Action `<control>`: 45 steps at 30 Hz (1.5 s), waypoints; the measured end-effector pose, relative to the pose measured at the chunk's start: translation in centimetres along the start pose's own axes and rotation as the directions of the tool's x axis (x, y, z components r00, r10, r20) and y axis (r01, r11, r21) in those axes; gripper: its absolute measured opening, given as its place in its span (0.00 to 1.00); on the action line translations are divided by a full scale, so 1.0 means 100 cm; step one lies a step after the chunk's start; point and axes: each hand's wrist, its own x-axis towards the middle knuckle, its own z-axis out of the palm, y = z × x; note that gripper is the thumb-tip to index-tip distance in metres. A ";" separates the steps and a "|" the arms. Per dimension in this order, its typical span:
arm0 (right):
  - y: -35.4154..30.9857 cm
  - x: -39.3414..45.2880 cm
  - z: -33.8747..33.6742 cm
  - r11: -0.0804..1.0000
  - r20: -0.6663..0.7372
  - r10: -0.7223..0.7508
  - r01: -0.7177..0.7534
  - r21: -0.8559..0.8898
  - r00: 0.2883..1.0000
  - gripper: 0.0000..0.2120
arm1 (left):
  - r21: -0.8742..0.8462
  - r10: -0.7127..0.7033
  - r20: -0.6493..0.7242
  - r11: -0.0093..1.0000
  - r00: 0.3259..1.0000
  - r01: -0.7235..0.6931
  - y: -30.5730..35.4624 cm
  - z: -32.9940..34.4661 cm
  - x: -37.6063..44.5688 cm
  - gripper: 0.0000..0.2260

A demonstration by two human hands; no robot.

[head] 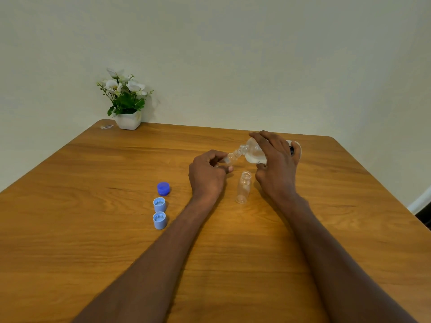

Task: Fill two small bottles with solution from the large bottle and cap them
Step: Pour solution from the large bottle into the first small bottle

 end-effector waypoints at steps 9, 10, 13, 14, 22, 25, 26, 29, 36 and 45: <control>0.000 0.000 0.000 1.000 -0.014 0.000 0.000 0.001 1.000 0.42 | -0.014 -0.003 -0.005 1.000 1.000 0.003 -0.001 0.001 0.000 0.14; 0.000 0.000 0.001 1.000 -0.015 -0.001 0.001 0.000 1.000 0.42 | -0.015 -0.005 -0.007 1.000 1.000 0.005 -0.001 0.001 0.000 0.14; 0.001 0.000 0.001 1.000 -0.014 -0.005 0.005 -0.008 1.000 0.42 | -0.021 -0.007 -0.007 1.000 1.000 0.007 -0.001 0.001 0.000 0.14; 0.001 0.000 0.001 1.000 -0.014 -0.006 0.005 -0.010 1.000 0.42 | -0.022 -0.008 -0.008 1.000 1.000 0.008 -0.001 0.001 0.000 0.14; 0.000 -0.001 0.001 1.000 -0.006 0.002 -0.002 0.003 1.000 0.42 | -0.011 0.003 -0.008 1.000 1.000 -0.003 -0.002 0.001 0.000 0.14; 0.000 -0.001 0.000 1.000 -0.011 0.002 -0.002 0.002 1.000 0.42 | -0.018 -0.003 -0.007 1.000 1.000 0.003 -0.002 0.001 0.000 0.14; 0.000 -0.001 0.000 1.000 -0.010 0.003 -0.003 0.002 1.000 0.41 | -0.015 -0.005 -0.006 1.000 1.000 0.005 -0.002 0.001 0.000 0.14; 0.000 -0.001 -0.001 1.000 -0.001 0.005 -0.005 -0.003 1.000 0.42 | -0.004 0.000 -0.003 1.000 1.000 0.000 -0.001 0.001 0.000 0.14; 0.000 -0.001 -0.001 1.000 0.000 0.003 -0.003 0.000 1.000 0.41 | -0.003 0.006 -0.010 1.000 1.000 -0.007 0.000 0.002 -0.001 0.14; -0.001 -0.001 0.000 1.000 0.000 0.012 -0.012 -0.006 1.000 0.41 | -0.018 0.002 0.008 1.000 1.000 -0.002 0.000 0.001 0.000 0.14</control>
